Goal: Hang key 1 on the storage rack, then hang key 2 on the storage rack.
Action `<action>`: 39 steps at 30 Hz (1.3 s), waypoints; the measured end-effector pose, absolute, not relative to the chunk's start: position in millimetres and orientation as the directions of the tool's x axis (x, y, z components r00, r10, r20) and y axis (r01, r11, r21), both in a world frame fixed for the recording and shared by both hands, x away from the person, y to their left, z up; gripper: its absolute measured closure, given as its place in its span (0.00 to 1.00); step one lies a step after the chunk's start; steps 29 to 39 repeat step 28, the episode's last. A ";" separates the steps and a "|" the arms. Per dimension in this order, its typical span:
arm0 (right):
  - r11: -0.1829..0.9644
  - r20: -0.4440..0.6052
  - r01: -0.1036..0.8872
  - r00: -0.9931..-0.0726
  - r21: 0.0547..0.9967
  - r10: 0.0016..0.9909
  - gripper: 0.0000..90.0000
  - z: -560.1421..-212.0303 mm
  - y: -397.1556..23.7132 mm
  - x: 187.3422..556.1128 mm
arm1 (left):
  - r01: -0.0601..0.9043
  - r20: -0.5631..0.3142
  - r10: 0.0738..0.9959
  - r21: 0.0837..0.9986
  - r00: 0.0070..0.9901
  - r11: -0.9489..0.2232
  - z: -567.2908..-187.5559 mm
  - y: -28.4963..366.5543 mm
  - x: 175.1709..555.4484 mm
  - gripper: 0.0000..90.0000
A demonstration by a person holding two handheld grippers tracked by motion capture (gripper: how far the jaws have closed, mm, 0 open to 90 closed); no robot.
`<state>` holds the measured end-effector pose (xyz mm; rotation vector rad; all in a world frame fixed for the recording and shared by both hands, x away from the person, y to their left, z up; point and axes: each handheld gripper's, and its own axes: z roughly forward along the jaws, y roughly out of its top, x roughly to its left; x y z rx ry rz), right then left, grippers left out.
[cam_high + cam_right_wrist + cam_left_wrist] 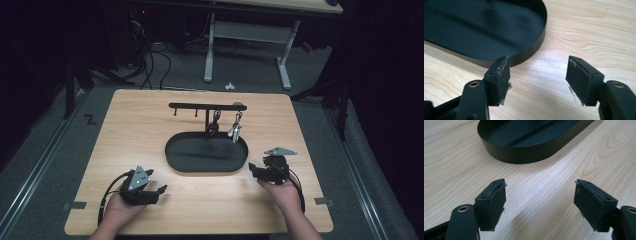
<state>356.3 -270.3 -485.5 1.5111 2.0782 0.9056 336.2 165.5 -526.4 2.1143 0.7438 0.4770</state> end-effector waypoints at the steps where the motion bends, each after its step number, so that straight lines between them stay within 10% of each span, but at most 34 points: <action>1: 0.192 0.042 0.662 -0.321 0.724 0.946 0.38 -488.3 -271.3 351.5 | 0.339 0.076 0.652 0.805 0.754 -0.486 -526.3 164.5 336.4 0.29; 10: 0.184 -0.008 0.527 -0.318 0.830 0.948 0.32 -502.6 -276.9 313.0 | 0.336 0.076 0.670 0.820 0.739 -0.463 -522.0 160.3 336.7 0.28; 39: 0.178 -0.018 0.533 -0.291 0.827 0.956 0.30 -509.4 -280.9 307.9 | 0.339 0.079 0.698 0.832 0.712 -0.439 -515.8 167.5 335.3 0.27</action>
